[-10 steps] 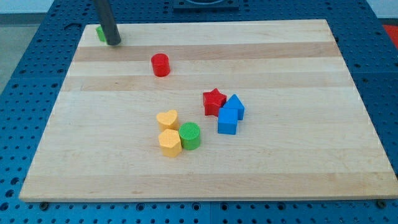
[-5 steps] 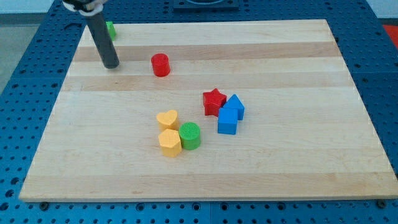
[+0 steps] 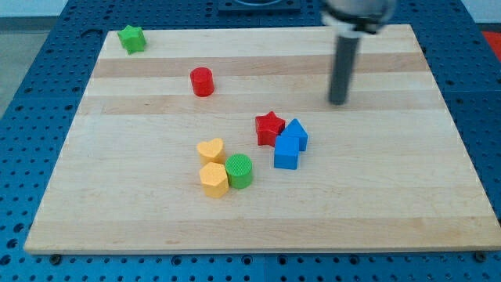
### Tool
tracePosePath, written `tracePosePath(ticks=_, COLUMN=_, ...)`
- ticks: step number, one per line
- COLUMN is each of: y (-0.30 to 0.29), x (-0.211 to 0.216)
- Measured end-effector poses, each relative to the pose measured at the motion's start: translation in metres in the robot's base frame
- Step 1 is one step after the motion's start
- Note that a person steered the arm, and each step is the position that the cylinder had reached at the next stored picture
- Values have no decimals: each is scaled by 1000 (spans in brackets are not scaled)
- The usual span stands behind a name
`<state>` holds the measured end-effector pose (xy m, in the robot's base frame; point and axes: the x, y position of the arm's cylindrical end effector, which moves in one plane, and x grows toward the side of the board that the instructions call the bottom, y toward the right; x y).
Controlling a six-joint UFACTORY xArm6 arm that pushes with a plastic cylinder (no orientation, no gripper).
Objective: Point your arm at the blue cube
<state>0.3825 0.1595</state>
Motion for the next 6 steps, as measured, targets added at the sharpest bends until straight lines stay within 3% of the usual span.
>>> tracePosePath(ticks=1, y=61, x=45)
tracePosePath(ticks=2, y=61, x=103)
tracePosePath(ticks=4, y=-44, x=149)
tracePosePath(ticks=6, y=-123, x=143)
